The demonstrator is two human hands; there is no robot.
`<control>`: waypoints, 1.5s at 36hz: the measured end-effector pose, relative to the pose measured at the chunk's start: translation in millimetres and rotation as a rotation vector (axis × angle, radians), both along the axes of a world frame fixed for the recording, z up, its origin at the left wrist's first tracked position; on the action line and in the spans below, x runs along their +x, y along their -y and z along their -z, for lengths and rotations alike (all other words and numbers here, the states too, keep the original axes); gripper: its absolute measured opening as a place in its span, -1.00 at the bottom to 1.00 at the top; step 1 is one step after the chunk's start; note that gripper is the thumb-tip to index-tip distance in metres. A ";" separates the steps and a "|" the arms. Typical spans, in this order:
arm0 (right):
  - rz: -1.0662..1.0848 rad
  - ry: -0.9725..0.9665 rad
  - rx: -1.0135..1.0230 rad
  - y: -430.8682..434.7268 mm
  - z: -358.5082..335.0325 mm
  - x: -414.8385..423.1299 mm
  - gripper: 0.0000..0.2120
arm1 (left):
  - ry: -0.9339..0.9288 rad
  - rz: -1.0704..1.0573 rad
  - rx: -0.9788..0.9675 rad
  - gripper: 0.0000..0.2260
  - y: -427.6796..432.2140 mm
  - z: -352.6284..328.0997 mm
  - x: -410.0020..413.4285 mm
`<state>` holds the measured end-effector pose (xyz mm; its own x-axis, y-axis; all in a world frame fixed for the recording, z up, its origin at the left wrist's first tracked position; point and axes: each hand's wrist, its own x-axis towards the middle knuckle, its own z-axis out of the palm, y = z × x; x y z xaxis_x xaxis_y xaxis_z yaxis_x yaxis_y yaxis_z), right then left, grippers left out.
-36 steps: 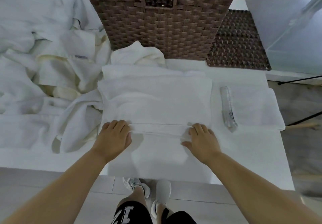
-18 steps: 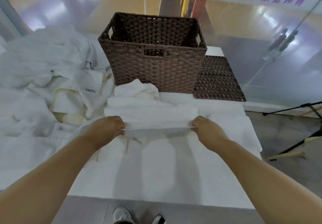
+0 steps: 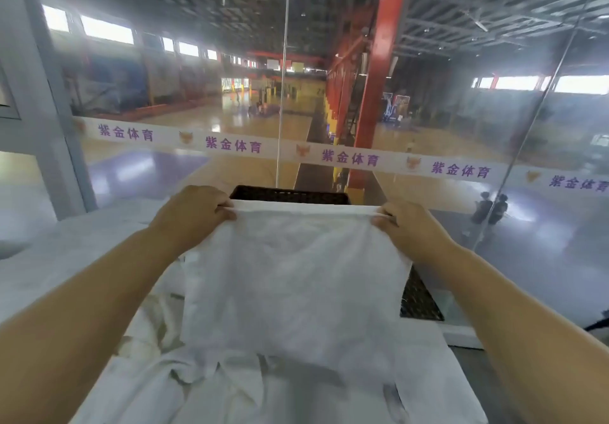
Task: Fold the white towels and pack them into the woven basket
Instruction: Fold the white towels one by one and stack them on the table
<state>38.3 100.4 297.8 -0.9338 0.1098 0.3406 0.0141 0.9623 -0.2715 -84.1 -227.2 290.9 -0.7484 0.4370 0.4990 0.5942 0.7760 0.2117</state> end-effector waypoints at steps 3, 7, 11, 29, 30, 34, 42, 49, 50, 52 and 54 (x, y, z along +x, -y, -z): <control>-0.019 -0.055 -0.025 -7.3 -18.8 8.4 -0.72 | 0.000 0.034 0.019 -0.82 1.5 -19.4 4.9; -0.022 -0.081 -0.015 -14.7 -31.9 15.7 -0.67 | 0.056 0.053 -0.003 -0.81 1.7 -32.7 12.1; -0.032 -0.041 -0.035 -21.1 -36.4 23.4 -0.68 | 0.130 0.100 -0.088 -0.87 3.9 -36.3 22.1; -0.215 0.730 -0.104 -13.0 7.5 59.9 -0.88 | 0.807 0.260 -0.515 -0.67 23.5 9.0 49.6; -0.213 0.719 -0.107 -12.6 10.1 58.6 -0.87 | 0.784 0.247 -0.513 -0.66 23.8 11.3 48.5; -0.155 0.635 -0.179 -12.4 23.6 52.0 -0.73 | 0.646 0.153 -0.444 -0.63 24.0 24.4 41.5; -0.059 0.388 -0.092 -10.8 33.0 50.3 -0.93 | 0.377 0.076 -0.298 -0.76 28.0 28.0 44.4; -0.025 0.313 -0.062 -5.5 26.8 77.1 -0.94 | 0.332 0.147 -0.305 -0.83 39.0 21.8 62.8; -0.020 0.332 -0.051 -3.6 30.0 83.2 -0.94 | 0.342 0.158 -0.312 -0.83 40.9 25.2 67.5; -0.015 0.385 -0.026 1.5 41.8 96.4 -0.94 | 0.378 0.179 -0.327 -0.83 44.3 36.9 77.8; -0.004 0.435 -0.018 6.4 60.6 108.9 -0.95 | 0.428 0.190 -0.370 -0.82 47.4 55.1 90.2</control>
<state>147.2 94.0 237.2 -0.9903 0.1082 -0.0870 0.1272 0.9579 -0.2573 6.2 -274.6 235.7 -0.7411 0.6702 -0.0411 0.6513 0.7324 0.1985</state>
